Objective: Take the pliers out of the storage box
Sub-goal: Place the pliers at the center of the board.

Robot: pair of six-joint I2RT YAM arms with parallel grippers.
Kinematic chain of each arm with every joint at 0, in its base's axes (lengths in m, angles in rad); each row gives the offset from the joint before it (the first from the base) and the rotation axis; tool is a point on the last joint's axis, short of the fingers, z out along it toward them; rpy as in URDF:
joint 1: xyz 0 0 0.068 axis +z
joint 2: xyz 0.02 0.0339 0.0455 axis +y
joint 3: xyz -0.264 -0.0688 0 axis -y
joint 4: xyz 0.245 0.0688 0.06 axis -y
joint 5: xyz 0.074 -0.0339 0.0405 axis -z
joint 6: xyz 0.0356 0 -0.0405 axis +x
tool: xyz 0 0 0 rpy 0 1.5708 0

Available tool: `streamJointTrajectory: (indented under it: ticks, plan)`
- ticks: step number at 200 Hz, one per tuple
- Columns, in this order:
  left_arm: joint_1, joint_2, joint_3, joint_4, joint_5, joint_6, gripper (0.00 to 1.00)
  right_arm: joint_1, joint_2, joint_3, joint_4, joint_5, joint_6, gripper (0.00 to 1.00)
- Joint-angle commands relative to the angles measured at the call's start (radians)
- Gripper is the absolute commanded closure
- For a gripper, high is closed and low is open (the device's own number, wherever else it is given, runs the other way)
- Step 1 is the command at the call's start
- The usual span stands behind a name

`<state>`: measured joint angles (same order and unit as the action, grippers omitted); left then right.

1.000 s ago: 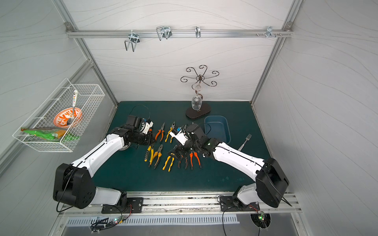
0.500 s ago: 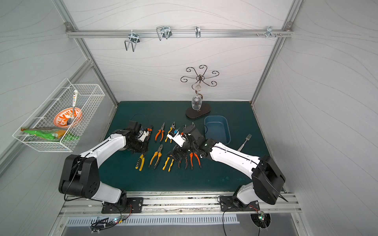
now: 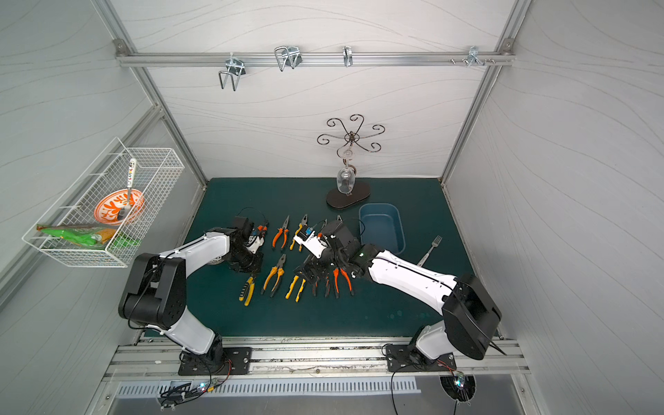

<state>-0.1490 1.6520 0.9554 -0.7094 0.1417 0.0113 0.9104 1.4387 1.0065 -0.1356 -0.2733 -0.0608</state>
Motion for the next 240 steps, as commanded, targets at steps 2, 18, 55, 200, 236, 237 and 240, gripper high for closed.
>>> streamJointTrajectory:
  ticks: [2,18,55,200,236,237,240]
  plan:
    - [0.003,0.045,0.045,-0.035,-0.031,-0.009,0.94,0.004,-0.014,-0.015,0.005,0.027,-0.010,0.01]
    - [0.003,0.067,0.061,-0.047,-0.032,-0.006,0.94,-0.002,-0.014,-0.014,0.012,0.032,-0.009,0.01]
    - [0.003,0.089,0.080,-0.064,-0.058,-0.011,0.80,-0.020,-0.009,-0.006,0.016,0.031,-0.004,0.01]
    - [0.002,-0.057,0.070,-0.060,-0.141,-0.036,0.48,-0.115,-0.048,-0.015,0.011,-0.028,0.073,0.01]
    - [0.002,-0.175,0.085,-0.046,-0.111,-0.049,0.30,-0.186,-0.113,-0.021,-0.022,0.021,0.084,0.01]
    - [0.002,-0.179,0.085,-0.042,-0.109,-0.048,0.30,-0.189,-0.114,-0.022,-0.023,0.022,0.082,0.01]
    - [0.002,-0.196,0.082,-0.030,-0.106,-0.048,0.28,-0.198,-0.123,-0.025,-0.022,0.028,0.080,0.01]
